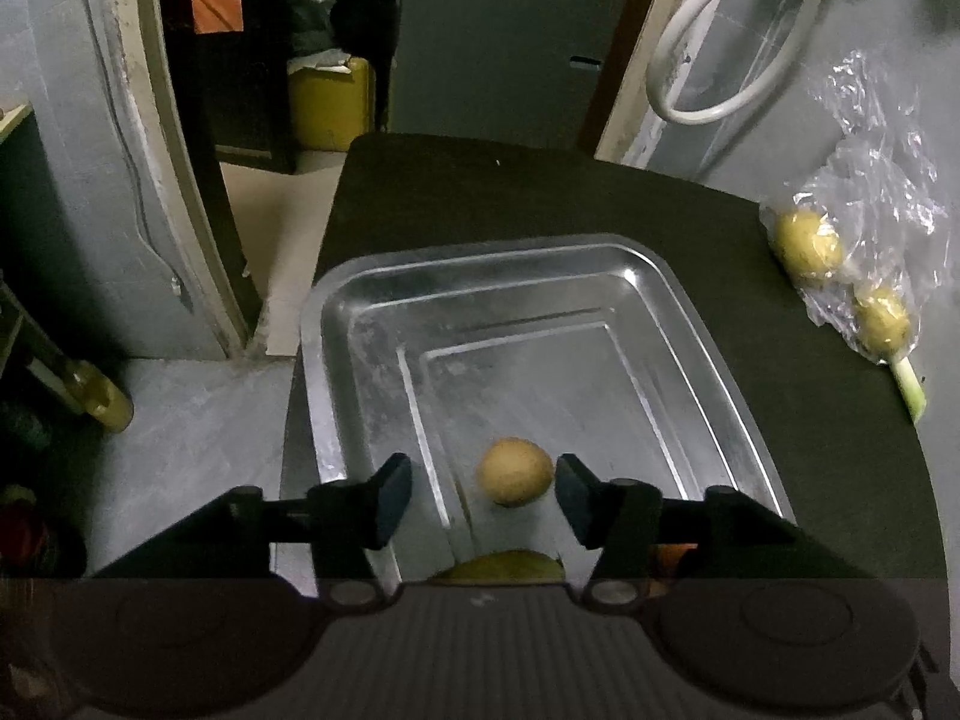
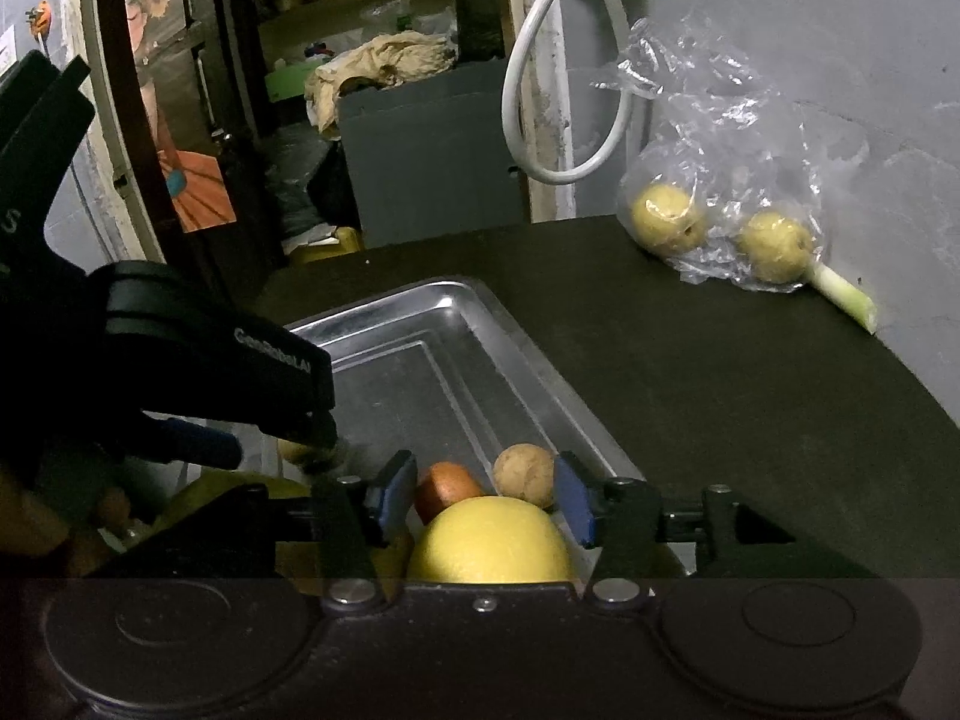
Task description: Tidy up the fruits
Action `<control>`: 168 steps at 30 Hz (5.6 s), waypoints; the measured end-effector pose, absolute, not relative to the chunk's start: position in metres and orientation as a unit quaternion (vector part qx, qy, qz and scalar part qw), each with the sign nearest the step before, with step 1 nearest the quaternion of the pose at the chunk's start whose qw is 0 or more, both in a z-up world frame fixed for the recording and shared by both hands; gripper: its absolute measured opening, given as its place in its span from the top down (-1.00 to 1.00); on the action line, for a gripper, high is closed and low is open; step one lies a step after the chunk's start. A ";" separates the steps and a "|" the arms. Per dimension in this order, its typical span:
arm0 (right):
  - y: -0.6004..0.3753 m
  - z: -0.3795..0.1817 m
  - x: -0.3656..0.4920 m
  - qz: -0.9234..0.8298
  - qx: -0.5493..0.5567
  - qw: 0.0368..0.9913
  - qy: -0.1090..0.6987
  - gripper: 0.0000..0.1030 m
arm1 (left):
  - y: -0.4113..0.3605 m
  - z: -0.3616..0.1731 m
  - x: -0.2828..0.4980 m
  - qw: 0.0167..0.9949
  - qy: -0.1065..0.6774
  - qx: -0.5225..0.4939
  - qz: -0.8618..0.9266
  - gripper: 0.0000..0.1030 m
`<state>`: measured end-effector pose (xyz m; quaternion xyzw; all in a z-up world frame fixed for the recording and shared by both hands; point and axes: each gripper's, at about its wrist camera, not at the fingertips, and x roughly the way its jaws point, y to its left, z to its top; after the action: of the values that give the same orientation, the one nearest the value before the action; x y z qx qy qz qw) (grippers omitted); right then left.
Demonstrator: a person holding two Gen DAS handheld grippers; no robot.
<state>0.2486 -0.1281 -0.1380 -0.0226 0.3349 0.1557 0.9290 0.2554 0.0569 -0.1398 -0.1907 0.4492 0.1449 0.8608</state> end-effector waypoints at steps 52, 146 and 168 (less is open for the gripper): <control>-0.131 -0.038 0.174 0.117 -0.009 0.963 0.241 -0.99 | 0.084 -0.059 0.184 0.885 0.376 -0.225 0.158 -0.99; -0.225 -0.007 -0.015 0.168 -0.101 0.961 0.195 -0.99 | 0.003 -0.053 -0.093 0.929 0.279 -0.161 0.182 -0.99; -0.253 -0.016 -0.037 0.190 -0.087 0.958 0.196 -0.99 | -0.034 -0.068 -0.124 0.944 0.265 -0.103 0.170 -0.99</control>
<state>-0.0375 -0.2528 -0.0164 -0.0871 0.1964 0.1897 0.9581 -0.1243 -0.0342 -0.0682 -0.1026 0.2651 0.1696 0.9436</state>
